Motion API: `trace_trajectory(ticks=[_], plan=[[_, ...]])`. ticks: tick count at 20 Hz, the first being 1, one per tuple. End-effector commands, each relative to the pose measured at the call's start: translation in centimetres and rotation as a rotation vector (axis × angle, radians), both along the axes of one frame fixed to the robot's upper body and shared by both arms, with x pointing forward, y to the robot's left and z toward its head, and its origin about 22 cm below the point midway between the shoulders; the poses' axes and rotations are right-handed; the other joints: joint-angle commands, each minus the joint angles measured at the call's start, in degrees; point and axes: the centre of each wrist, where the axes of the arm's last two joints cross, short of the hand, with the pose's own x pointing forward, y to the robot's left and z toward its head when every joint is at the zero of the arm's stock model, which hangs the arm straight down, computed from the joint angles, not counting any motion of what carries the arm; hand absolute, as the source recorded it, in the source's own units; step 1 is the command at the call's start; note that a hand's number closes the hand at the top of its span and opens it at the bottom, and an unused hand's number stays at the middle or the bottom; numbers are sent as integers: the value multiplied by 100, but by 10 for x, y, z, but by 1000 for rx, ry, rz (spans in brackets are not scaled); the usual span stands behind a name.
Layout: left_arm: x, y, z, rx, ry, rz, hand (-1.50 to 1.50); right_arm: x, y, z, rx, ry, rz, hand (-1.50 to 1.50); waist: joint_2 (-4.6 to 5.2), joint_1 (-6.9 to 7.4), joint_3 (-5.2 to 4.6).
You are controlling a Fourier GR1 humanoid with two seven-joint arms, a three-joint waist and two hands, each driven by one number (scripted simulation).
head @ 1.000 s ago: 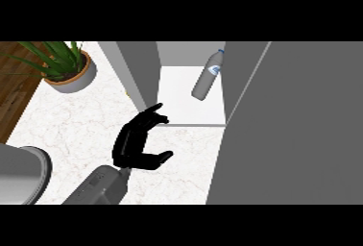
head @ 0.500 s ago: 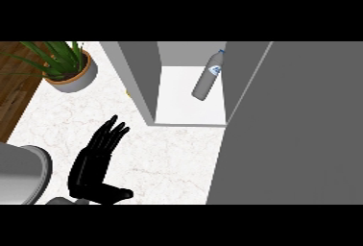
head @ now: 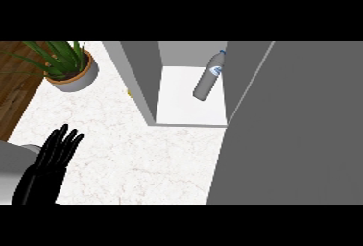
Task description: Pick up the bottled water, place it into the cabinet and close the cabinet
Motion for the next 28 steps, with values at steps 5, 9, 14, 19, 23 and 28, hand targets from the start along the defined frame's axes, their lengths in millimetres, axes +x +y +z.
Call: trace_trajectory(ticks=[5, 9, 14, 19, 23, 28], plan=[[-17, 39, 26, 37, -25, -31, -150, -26, 49, 38, -70, -185, 59, 150, -29, 5, -17], [-29, 39, 25, 24, -12, -26, -150, -16, 79, 41, -68, -174, 107, 150, -61, 34, -33], [-31, 43, 52, 41, -19, -77, -150, -1, 147, 35, -76, -168, 120, 150, -22, 140, -10], [-32, 52, 67, 26, -37, -63, -150, -7, 210, 31, -84, -139, 86, 150, 24, 122, 5], [-34, 44, 76, 20, -46, -88, -150, 26, 234, 48, -32, -82, -18, 150, 76, 281, 9], [-43, 56, 96, 33, -36, -87, -150, 50, 252, 75, 10, 6, -32, 150, 82, 275, 20]])
